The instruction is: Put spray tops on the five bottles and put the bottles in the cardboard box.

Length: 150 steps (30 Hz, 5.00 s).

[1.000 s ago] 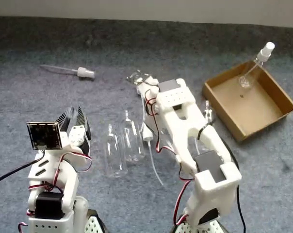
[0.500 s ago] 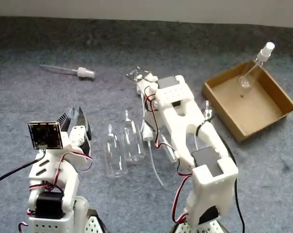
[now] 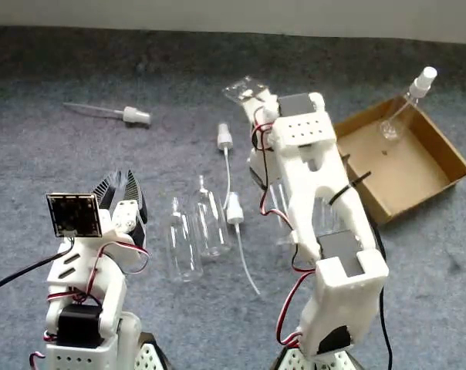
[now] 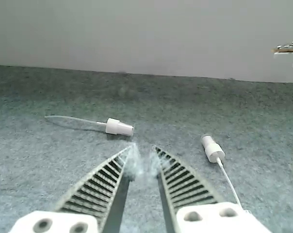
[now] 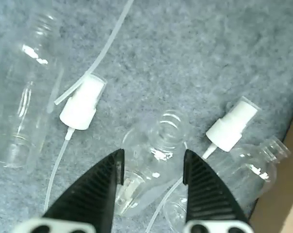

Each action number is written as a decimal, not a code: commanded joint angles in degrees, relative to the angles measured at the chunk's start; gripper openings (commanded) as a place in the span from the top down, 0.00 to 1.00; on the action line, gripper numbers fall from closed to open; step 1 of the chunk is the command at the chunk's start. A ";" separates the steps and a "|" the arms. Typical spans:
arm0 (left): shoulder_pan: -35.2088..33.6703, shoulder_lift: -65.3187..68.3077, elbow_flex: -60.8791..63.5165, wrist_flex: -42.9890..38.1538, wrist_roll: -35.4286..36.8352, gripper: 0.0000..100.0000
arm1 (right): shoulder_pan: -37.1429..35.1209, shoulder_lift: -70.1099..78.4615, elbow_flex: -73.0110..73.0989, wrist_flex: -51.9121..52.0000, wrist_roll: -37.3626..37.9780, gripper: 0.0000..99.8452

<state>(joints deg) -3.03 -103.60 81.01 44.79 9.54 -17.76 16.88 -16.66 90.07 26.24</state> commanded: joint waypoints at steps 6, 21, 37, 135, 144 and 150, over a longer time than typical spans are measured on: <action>1.10 -0.22 -0.31 0.00 -0.53 0.97 | 0.84 -0.75 -3.82 0.48 0.35 0.91; 1.10 -0.22 -0.22 0.00 -0.53 0.97 | -0.66 2.59 0.13 0.04 -6.42 0.83; 1.19 -0.22 -0.22 0.00 -0.53 0.97 | -5.67 3.47 -4.00 0.92 -8.00 0.71; 10.95 -0.13 0.66 4.13 -11.96 0.97 | 5.85 -81.27 65.10 -36.35 -12.04 0.86; 10.51 0.48 -12.44 16.88 -21.45 0.97 | 6.02 -94.11 83.47 -46.99 -15.65 0.86; 10.42 1.80 -18.68 21.01 -25.41 0.97 | 6.02 -98.42 88.48 -48.48 -17.67 0.86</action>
<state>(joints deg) 6.55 -104.22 67.38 64.84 -14.20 -12.48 -79.03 71.78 43.47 9.54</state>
